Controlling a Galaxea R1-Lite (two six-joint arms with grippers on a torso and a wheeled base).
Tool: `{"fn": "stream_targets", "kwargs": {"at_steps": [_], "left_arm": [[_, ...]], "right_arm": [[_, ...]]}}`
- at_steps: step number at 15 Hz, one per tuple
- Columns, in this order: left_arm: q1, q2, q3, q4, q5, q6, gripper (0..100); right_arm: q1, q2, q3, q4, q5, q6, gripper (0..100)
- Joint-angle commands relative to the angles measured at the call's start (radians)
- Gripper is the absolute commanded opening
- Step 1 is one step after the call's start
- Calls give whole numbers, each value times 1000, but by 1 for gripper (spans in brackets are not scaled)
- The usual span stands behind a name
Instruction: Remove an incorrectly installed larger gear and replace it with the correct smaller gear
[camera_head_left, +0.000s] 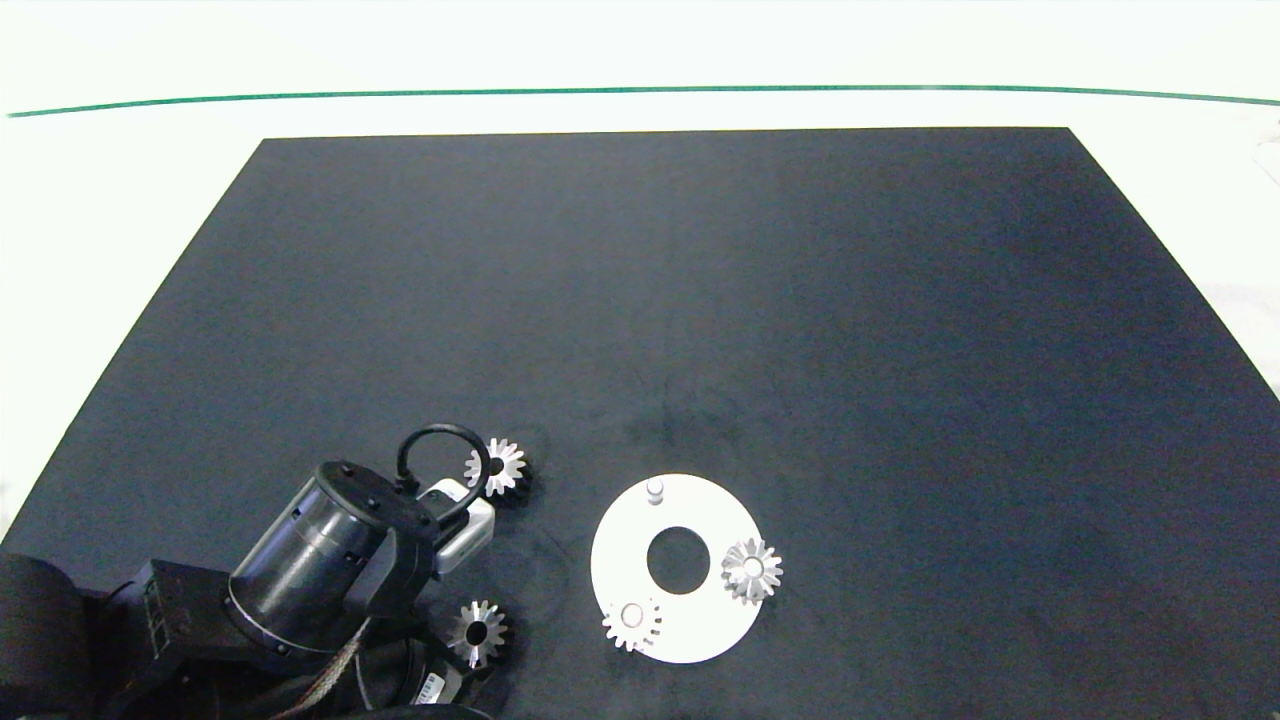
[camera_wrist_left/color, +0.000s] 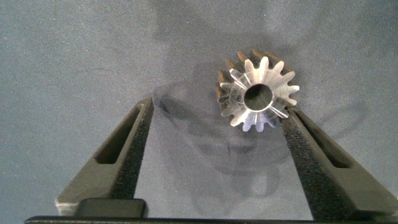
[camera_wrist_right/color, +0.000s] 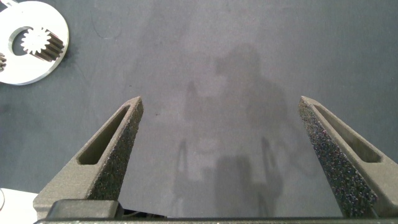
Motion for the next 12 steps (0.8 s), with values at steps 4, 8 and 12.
{"fn": "stream_targets", "kwargs": {"at_steps": [4,8,12], "left_arm": [[0,3,14,0,6,0,68],[-2,2,12,0,7,1,60],[-25,9,9,-21,6,1,51]], "right_arm": [[1,0,0,1,1,0,100],[1,0,2,1,1,0,100],[5,2,2,1,1,0,100]]}}
